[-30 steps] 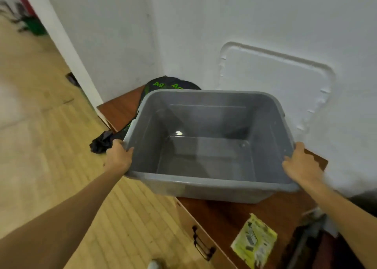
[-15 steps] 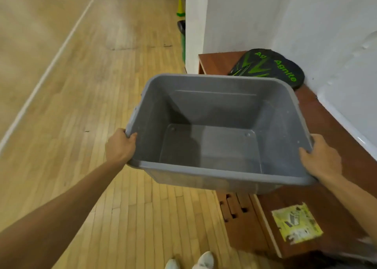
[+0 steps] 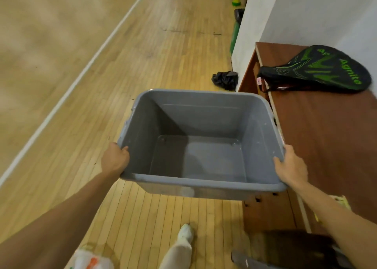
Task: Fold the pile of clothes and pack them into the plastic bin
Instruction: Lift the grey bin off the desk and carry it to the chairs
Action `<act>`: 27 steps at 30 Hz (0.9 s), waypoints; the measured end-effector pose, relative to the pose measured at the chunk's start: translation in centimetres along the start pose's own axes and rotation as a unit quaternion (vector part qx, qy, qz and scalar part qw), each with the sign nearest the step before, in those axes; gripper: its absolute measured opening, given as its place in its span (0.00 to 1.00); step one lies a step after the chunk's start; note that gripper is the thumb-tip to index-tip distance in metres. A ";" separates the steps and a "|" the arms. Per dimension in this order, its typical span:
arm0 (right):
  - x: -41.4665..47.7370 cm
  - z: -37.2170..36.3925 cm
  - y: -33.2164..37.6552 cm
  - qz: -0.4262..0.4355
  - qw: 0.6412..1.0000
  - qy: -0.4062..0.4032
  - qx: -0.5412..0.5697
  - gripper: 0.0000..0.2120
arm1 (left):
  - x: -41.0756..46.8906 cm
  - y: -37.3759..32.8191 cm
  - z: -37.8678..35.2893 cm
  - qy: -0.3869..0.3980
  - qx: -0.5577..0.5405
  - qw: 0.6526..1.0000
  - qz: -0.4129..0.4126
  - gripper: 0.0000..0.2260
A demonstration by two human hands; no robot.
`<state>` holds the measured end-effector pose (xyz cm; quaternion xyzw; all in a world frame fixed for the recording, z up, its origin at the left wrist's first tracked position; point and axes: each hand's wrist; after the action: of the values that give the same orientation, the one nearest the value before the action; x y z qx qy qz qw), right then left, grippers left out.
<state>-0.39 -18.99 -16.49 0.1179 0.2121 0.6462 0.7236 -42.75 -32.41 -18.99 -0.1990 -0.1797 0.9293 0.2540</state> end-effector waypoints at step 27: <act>-17.9 -25.2 -23.8 -0.113 0.990 0.060 0.066 0.19 | -14.8 25.6 -22.9 -0.007 0.073 0.988 0.135 0.12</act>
<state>7.77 -42.48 -46.58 0.1014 0.3095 0.5506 0.7686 -30.69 -55.77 -45.63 -0.1960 -0.0849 0.9670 0.1390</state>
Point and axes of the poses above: each hand's wrist, its own x-axis towards the middle knuckle, its own z-axis out of the back of the hand, y = z × x, and after that the axes turned 6 degrees about x, right-handed
